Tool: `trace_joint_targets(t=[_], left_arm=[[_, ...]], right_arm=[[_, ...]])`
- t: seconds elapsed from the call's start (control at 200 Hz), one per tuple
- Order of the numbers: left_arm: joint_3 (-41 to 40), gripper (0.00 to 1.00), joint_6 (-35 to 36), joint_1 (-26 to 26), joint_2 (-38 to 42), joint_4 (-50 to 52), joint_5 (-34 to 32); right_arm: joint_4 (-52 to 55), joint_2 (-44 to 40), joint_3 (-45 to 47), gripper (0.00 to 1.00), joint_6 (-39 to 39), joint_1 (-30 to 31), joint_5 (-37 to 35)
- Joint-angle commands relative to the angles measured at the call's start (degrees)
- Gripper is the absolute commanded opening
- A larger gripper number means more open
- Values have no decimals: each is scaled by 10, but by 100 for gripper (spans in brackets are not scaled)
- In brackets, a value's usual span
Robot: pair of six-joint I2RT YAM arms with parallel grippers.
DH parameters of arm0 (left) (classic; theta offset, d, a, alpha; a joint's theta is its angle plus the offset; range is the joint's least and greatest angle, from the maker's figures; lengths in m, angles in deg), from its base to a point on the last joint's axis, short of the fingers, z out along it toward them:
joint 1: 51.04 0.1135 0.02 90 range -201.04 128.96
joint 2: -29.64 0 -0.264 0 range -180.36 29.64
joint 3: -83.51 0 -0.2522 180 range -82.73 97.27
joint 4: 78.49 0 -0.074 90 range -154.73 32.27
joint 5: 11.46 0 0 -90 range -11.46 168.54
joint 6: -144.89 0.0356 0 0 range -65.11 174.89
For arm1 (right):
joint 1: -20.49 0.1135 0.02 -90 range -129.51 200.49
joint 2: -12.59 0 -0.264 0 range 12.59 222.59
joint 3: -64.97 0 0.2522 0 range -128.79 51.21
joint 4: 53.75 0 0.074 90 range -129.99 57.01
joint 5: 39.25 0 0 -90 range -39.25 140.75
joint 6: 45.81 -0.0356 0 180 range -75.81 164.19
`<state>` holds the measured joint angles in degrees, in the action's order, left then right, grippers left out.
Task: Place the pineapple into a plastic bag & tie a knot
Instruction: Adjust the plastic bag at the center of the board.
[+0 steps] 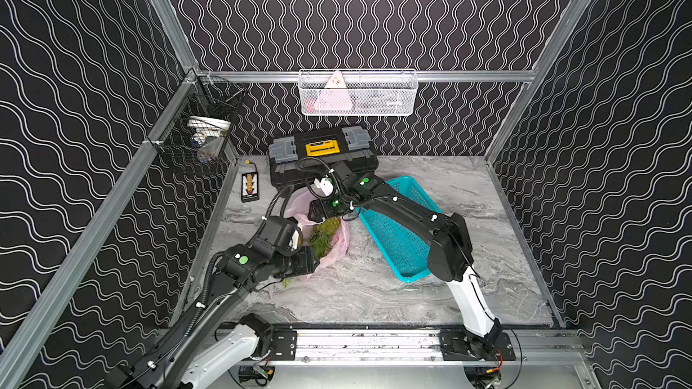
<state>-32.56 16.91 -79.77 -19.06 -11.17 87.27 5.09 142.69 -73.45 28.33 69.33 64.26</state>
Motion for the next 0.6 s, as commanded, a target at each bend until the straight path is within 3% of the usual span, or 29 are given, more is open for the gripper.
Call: trace_joint_targets(t=[0.0, 0.115, 0.19, 0.345, 0.465, 0.595], left_arm=[[-10, 59, -51, -31, 11, 25, -89], [-62, 63, -121, -43, 31, -12, -22], [-108, 73, -185, -53, 55, -75, 5], [-152, 79, -223, -60, 79, -125, -39], [-150, 82, -201, -63, 32, -155, -81], [-136, 83, -158, -63, -44, -191, -148]], right_arm=[[36, 17, -34, 96, -1, 1, -22], [21, 17, -31, 97, -39, 1, -22], [12, 26, -33, 97, -62, 1, -22], [14, 49, -41, 97, -100, 1, -27], [-23, 42, -8, 95, -121, -1, -7], [-82, 30, 33, 79, -154, -10, 26]])
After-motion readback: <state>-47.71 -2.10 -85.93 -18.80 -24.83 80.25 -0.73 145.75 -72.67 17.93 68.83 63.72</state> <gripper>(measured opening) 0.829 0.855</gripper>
